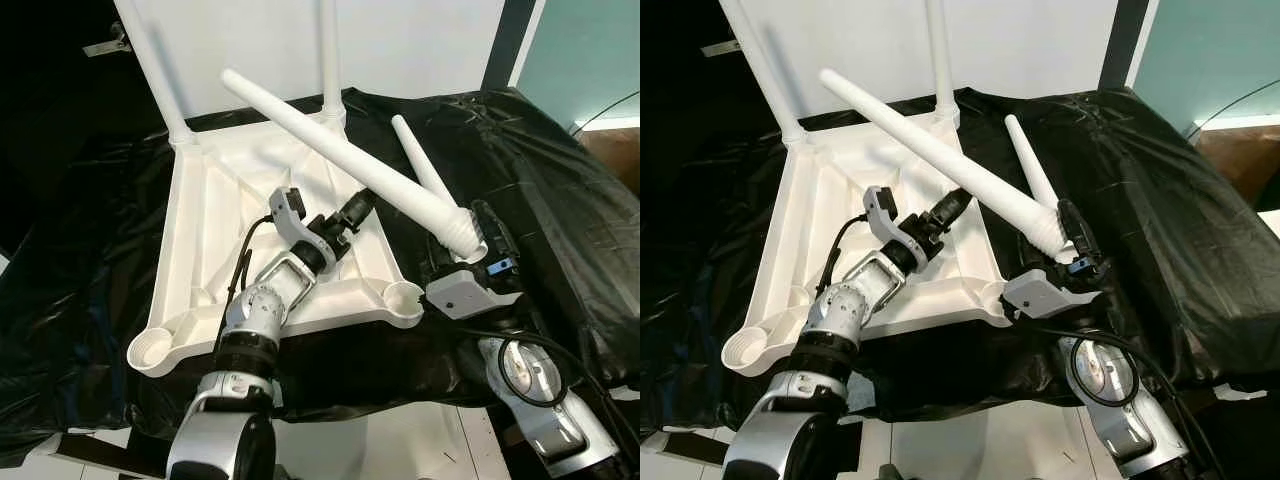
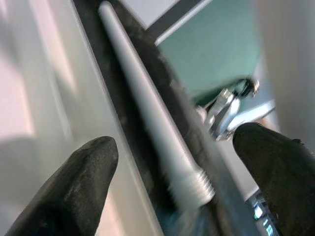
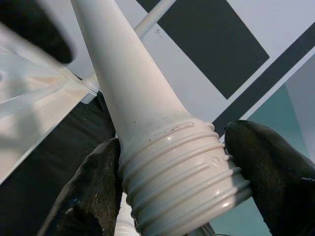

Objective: Building children table

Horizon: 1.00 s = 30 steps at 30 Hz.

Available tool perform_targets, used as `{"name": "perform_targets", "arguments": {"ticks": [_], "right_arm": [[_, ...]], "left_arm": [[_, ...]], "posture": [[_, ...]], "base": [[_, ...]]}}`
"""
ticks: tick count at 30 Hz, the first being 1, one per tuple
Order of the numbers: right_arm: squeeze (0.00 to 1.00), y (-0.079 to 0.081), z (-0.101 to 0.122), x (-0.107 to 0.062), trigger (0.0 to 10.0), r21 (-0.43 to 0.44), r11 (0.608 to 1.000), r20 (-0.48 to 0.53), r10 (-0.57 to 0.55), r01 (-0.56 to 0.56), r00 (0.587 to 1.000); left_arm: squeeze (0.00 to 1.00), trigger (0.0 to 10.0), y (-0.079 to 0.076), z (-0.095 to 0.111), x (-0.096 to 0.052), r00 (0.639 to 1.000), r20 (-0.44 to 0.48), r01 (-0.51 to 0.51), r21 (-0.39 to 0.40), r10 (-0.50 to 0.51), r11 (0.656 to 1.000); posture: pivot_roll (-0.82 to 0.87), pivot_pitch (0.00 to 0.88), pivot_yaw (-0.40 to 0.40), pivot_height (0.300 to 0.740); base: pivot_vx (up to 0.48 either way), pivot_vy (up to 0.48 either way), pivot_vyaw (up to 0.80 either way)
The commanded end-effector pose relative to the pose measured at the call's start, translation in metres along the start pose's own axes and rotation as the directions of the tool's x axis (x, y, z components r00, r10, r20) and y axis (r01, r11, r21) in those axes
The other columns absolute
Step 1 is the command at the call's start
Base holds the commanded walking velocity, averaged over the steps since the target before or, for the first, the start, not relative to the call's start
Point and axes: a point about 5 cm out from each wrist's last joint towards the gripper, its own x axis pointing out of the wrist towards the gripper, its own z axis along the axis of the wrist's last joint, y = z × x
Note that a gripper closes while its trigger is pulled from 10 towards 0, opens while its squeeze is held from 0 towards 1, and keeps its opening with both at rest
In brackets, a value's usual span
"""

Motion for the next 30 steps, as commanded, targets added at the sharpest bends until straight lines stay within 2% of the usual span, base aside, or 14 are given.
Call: {"name": "perform_targets", "arguments": {"ticks": [1,4,6,9,10,12,13,15,16,17,19,20,23,30], "right_arm": [[0.0,-0.005,-0.002,0.002,0.0,-0.011,0.999,0.003,-0.035,0.035,0.999],[0.0,-0.006,-0.002,0.002,0.0,-0.014,0.999,0.006,-0.039,0.039,0.999],[0.0,-0.005,-0.004,0.003,0.0,-0.013,0.999,0.005,-0.031,0.031,1.0],[0.0,0.001,-0.009,-0.002,0.0,-0.01,1.0,-0.012,-0.006,0.005,1.0],[0.0,0.005,-0.012,-0.006,0.0,-0.013,1.0,-0.029,0.003,-0.003,1.0],[0.0,0.007,-0.015,-0.009,0.0,-0.016,1.0,-0.04,0.008,-0.009,0.999],[0.0,0.009,-0.016,-0.012,0.0,-0.018,1.0,-0.048,0.012,-0.013,0.999],[0.0,0.01,-0.017,-0.013,0.0,-0.02,1.0,-0.051,0.014,-0.015,0.999],[0.0,0.011,-0.017,-0.015,0.0,-0.019,1.0,-0.056,0.016,-0.017,0.998],[0.0,0.013,-0.017,-0.017,0.0,-0.018,1.0,-0.061,0.017,-0.018,0.998],[0.0,0.013,-0.017,-0.017,0.0,-0.018,1.0,-0.062,0.017,-0.019,0.998],[0.0,0.016,-0.017,-0.018,0.0,-0.02,0.999,-0.058,0.03,-0.031,0.998],[0.0,0.018,-0.016,-0.018,0.0,-0.018,0.999,-0.052,0.039,-0.04,0.998],[0.0,0.019,-0.019,-0.018,0.0,-0.014,0.999,-0.056,0.049,-0.05,0.997]], "left_arm": [[0.0,10.0,-0.017,-0.005,-0.005,0.933,-0.041,0.358,0.017,-0.357,0.933],[0.0,10.0,-0.016,-0.007,-0.006,0.935,-0.055,0.351,0.016,-0.35,0.936],[0.0,10.0,-0.005,-0.015,-0.007,0.953,-0.087,0.293,0.014,-0.291,0.956],[0.0,10.0,0.001,-0.011,-0.006,0.969,-0.057,0.24,0.005,-0.239,0.971],[0.28,10.0,0.002,-0.007,-0.007,0.969,-0.037,0.246,-0.013,-0.246,0.969],[0.28,10.0,0.002,-0.004,-0.007,0.967,-0.024,0.252,-0.026,-0.252,0.967],[0.47,10.0,0.001,-0.002,-0.008,0.962,-0.015,0.271,-0.044,-0.272,0.961],[0.46,10.0,0.0,0.0,-0.009,0.958,-0.011,0.285,-0.053,-0.286,0.957],[0.36,10.0,-0.003,0.002,-0.012,0.946,-0.002,0.323,-0.074,-0.324,0.944],[0.36,10.0,-0.007,0.004,-0.014,0.931,0.008,0.365,-0.095,-0.366,0.926],[0.36,10.0,-0.007,0.005,-0.015,0.928,0.009,0.372,-0.098,-0.373,0.923],[0.0,10.0,-0.015,0.015,-0.017,0.898,0.09,0.44,-0.166,-0.431,0.882],[0.0,10.0,-0.023,0.019,-0.017,0.873,0.106,0.488,-0.177,-0.476,0.855],[0.0,10.0,-0.027,0.016,-0.015,0.869,0.113,0.494,-0.194,-0.481,0.847]], "posture": [[-0.17,0.021,0.077,0.74],[-0.17,0.021,0.077,0.74],[-0.17,0.017,0.074,0.74],[-0.17,0.015,0.073,0.74],[-0.16,0.013,0.07,0.74],[-0.16,0.013,0.071,0.74],[-0.17,0.012,0.072,0.74],[-0.17,0.012,0.072,0.74],[-0.17,0.015,0.074,0.74],[-0.17,0.015,0.074,0.74],[-0.17,0.015,0.074,0.74],[-0.17,0.019,0.078,0.74],[-0.17,0.021,0.077,0.74],[-0.16,0.025,0.078,0.74]], "base": [[0.0,0.0,0.0],[0.0,0.0,0.0],[0.0,0.0,0.0],[0.0,0.0,0.0],[0.0,0.0,0.0],[0.0,0.0,0.0],[0.0,0.0,0.0],[0.0,0.0,0.0],[0.0,0.0,0.0],[0.0,0.0,0.0],[0.0,0.0,0.0],[0.0,0.0,0.0],[0.0,0.0,0.0],[0.0,0.0,0.0]]}}
